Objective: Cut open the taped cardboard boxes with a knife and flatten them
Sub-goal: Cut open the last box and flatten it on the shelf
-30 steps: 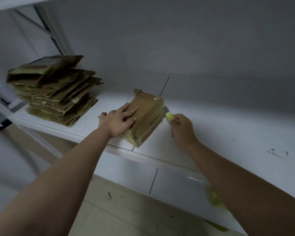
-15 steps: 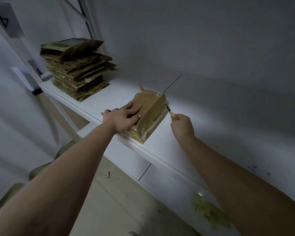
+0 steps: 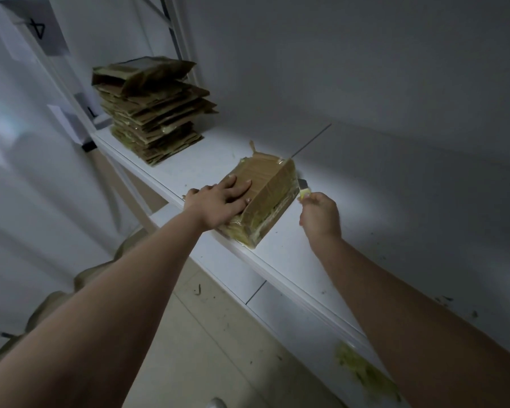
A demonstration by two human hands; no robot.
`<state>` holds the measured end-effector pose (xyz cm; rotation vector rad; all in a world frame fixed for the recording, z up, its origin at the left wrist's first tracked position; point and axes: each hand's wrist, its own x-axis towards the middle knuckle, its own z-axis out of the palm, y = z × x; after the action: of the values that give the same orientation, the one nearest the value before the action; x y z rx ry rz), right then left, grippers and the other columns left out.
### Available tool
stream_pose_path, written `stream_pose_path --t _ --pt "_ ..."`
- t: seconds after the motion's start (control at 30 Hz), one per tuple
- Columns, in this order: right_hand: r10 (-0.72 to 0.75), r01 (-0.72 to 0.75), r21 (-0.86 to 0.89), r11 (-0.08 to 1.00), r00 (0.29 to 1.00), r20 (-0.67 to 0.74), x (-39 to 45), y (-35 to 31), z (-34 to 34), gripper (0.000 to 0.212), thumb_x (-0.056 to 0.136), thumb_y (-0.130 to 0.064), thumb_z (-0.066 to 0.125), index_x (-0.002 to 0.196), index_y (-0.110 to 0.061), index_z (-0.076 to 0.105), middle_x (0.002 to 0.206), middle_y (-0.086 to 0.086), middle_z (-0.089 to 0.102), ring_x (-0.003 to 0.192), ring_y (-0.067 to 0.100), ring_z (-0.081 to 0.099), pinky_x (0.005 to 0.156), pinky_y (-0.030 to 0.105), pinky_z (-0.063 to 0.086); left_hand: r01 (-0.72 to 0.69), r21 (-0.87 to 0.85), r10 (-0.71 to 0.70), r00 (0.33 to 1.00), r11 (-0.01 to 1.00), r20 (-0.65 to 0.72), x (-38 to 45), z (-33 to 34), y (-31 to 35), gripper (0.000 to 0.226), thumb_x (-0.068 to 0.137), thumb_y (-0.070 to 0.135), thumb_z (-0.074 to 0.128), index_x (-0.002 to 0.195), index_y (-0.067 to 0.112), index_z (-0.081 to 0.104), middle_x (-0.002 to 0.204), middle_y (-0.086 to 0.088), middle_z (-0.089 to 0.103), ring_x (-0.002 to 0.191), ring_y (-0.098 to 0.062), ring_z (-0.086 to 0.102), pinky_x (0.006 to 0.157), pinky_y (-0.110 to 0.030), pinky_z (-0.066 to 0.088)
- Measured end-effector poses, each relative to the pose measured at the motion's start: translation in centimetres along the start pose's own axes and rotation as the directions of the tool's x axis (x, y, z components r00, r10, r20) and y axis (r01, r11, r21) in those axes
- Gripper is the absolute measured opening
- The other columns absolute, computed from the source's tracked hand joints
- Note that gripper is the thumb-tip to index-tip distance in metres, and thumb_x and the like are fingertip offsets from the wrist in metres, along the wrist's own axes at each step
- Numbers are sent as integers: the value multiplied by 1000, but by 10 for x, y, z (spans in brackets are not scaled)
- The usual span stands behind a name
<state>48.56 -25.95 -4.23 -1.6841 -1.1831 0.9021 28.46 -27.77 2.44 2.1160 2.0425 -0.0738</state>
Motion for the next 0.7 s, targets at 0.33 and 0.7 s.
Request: stream_pose_path --t 0.33,0.7 --pt "47 -47 1 999 998 -36 19 -9 10 26 82 -31 46 65 -14 56 63 7 53 66 31 52 63 42 49 36 22 -36 999 999 -15 5 5 16 52 92 70 16 143 60 17 161 15 12 143 -29 22 109 -49 18" --pt "31 -31 6 999 997 65 11 -5 -2 18 82 -13 54 74 -1 66 56 6 49 62 26 47 61 31 37 121 36 -119 992 992 -36 7 14 38 50 96 62 13 145 54 21 161 9 13 145 -34 16 113 -56 14"
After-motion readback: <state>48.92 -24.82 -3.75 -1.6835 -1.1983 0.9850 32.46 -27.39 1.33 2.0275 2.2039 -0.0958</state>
